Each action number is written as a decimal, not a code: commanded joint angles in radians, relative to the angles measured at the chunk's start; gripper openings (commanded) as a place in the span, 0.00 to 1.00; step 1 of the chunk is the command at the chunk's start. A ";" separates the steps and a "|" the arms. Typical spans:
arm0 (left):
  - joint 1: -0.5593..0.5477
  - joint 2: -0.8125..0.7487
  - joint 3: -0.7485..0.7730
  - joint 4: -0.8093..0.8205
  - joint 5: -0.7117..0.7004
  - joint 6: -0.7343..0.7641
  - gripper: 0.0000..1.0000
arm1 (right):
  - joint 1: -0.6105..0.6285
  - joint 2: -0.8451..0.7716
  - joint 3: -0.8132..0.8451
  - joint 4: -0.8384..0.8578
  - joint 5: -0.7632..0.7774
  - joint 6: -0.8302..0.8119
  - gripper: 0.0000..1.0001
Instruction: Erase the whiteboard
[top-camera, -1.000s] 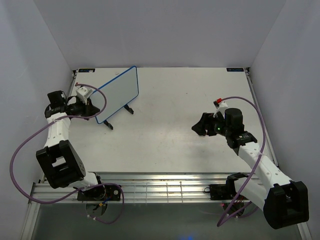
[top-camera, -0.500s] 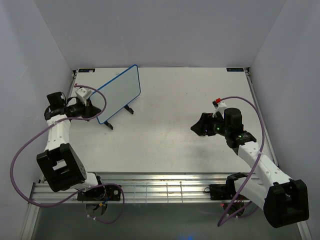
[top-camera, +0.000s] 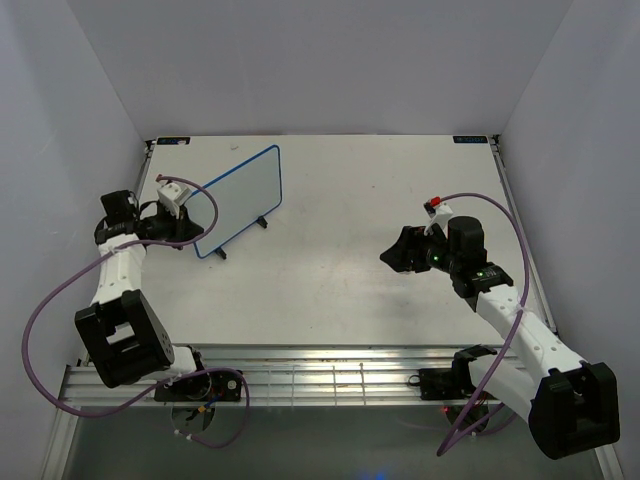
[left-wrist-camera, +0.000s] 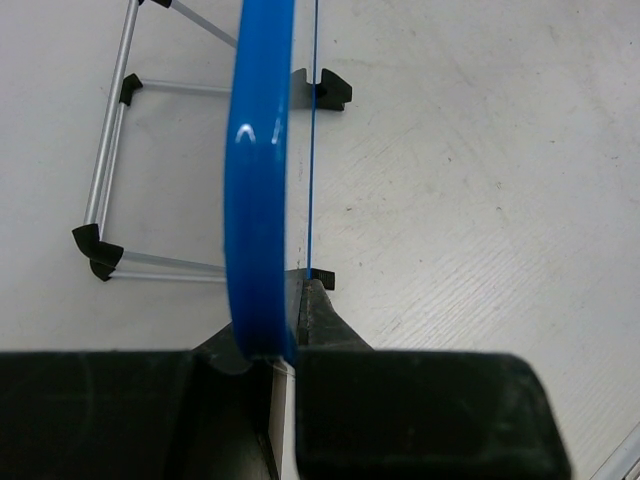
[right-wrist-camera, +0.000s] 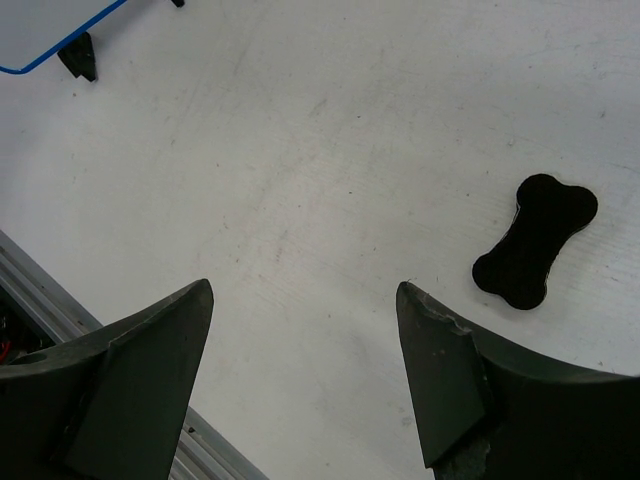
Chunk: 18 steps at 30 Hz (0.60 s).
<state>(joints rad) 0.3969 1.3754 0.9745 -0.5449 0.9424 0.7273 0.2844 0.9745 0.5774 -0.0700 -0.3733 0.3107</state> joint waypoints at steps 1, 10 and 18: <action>-0.007 -0.012 0.050 0.028 0.035 0.035 0.00 | 0.007 -0.016 -0.005 0.045 -0.018 -0.001 0.80; -0.009 0.051 0.072 0.019 -0.033 0.054 0.00 | 0.007 -0.017 -0.004 0.045 -0.018 -0.001 0.79; 0.000 0.112 0.107 0.022 -0.138 0.069 0.00 | 0.015 -0.037 -0.010 0.050 -0.024 0.001 0.79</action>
<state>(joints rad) 0.3836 1.4780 1.0378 -0.5568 0.9340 0.7517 0.2932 0.9627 0.5728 -0.0643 -0.3775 0.3107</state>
